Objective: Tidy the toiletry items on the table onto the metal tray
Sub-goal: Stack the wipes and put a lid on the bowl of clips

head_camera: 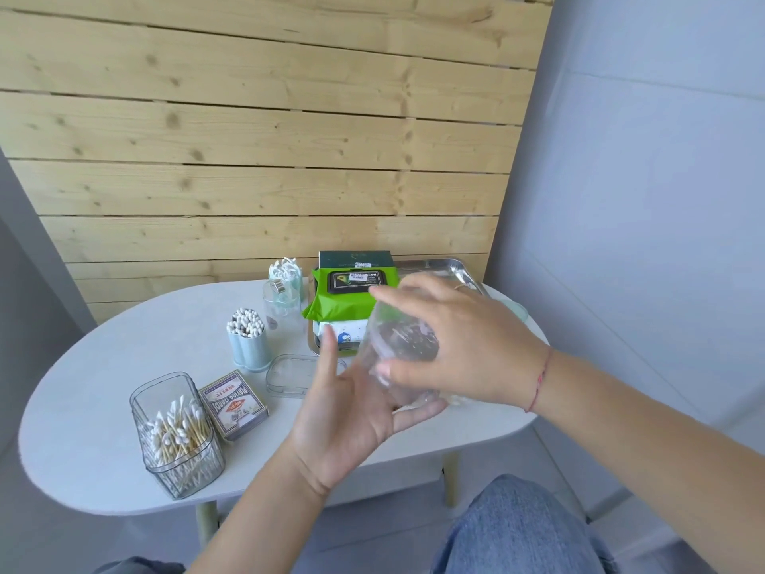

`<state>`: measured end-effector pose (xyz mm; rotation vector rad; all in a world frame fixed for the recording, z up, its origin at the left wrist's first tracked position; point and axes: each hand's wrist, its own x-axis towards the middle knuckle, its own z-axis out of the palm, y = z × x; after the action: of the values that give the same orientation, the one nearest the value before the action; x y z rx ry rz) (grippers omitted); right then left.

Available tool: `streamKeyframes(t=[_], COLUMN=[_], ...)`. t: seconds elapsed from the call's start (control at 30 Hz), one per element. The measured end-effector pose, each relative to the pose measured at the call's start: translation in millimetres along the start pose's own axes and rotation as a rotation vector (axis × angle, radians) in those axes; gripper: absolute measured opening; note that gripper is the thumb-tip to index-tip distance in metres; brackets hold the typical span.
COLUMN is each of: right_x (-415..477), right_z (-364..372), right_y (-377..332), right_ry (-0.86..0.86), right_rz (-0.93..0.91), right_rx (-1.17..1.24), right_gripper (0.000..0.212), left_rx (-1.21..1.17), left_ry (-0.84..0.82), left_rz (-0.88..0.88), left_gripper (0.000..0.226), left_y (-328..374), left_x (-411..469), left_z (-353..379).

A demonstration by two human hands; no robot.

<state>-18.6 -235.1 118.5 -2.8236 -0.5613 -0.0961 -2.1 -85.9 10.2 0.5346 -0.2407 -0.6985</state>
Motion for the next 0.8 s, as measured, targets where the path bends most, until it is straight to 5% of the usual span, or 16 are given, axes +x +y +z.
streamKeyframes(t=[0.1, 0.27, 0.4, 0.53, 0.63, 0.8], right_x=[-7.2, -17.2, -12.4, 16.6, 55.5, 120.8], right_z=[-4.5, 0.5, -2.0, -12.3, -14.4, 18.2], right_y=[-0.3, -10.0, -6.2, 43.8, 101.1, 170.6], right_ry=[-0.078, 0.001, 0.015, 0.08, 0.144, 0.027], right_rz=[-0.131, -0.106, -0.07, 0.108, 0.317, 0.457], right_rx=[0.146, 0.166, 0.198, 0.278, 0.24, 0.154], right_gripper=[0.075, 0.069, 0.071, 0.084, 0.095, 0.103], left_rx=[-0.108, -0.102, 0.024, 0.183, 0.433, 0.997], left_ry=[-0.149, -0.165, 0.0, 0.354, 0.481, 0.64], left_rz=[-0.1, -0.069, 0.039, 0.033, 0.127, 0.212], left_gripper=[0.087, 0.06, 0.054, 0.051, 0.022, 0.011], left_y=[9.0, -6.1, -4.2, 14.6, 37.5, 71.1], left_x=[-7.5, -10.2, -3.1, 15.9, 30.2, 71.5], left_z=[0.7, 10.7, 16.8, 20.5, 24.0, 26.0])
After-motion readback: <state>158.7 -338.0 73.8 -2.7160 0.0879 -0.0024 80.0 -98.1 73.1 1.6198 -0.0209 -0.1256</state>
